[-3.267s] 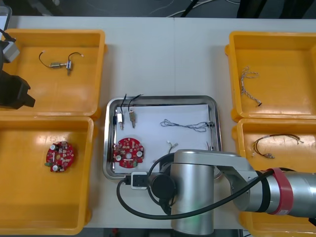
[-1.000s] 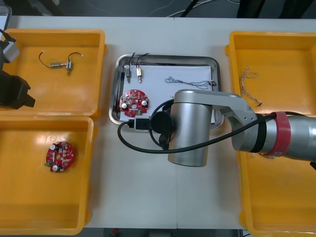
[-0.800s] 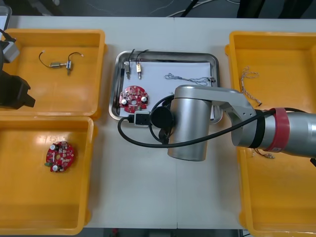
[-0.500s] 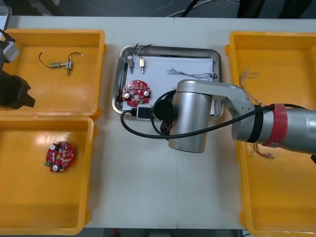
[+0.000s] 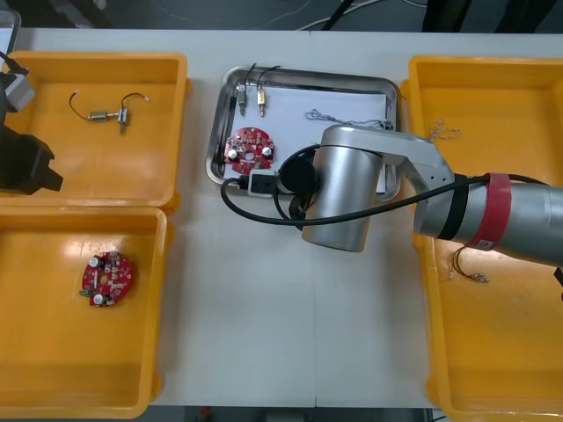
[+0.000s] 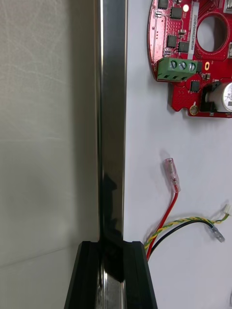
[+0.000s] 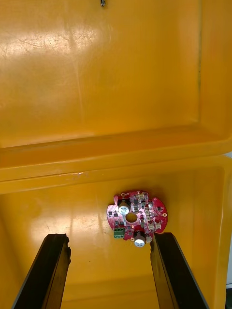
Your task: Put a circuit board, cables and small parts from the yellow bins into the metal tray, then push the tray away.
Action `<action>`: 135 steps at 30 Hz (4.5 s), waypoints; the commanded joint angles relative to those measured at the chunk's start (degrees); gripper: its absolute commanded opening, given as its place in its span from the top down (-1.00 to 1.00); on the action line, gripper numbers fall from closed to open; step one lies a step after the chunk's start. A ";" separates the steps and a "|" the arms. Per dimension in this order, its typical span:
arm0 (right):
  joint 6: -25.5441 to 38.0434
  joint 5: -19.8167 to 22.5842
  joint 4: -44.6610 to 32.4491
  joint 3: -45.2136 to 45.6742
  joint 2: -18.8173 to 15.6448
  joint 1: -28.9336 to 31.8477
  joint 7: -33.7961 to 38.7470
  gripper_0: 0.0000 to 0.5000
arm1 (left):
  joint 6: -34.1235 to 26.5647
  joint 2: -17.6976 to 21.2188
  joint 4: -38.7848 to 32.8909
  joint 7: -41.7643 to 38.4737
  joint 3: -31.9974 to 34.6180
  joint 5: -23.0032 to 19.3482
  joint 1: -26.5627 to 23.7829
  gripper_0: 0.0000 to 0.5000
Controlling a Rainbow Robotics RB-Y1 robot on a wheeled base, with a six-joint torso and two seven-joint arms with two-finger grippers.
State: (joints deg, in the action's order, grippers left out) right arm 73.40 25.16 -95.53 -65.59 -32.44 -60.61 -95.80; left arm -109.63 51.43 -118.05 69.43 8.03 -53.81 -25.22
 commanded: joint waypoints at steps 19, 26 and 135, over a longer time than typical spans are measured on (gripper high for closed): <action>-6.43 -0.55 2.45 3.28 0.98 -3.20 -7.91 1.00 | -0.37 -0.55 -1.48 -3.42 1.81 -0.07 0.96 -1.00; -7.75 -0.55 4.30 3.45 0.98 -3.82 -9.23 1.00 | -0.37 -0.55 -1.48 -3.42 1.81 -0.07 0.96 -1.00; 34.97 15.62 -27.43 35.36 -1.13 12.44 -3.78 -1.00 | -0.37 -0.55 -1.48 -3.42 1.81 -0.07 0.96 -1.00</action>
State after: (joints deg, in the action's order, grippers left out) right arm 107.09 39.63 -119.18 -33.70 -31.87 -49.77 -104.22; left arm -109.63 51.41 -118.08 69.43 8.04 -53.81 -25.10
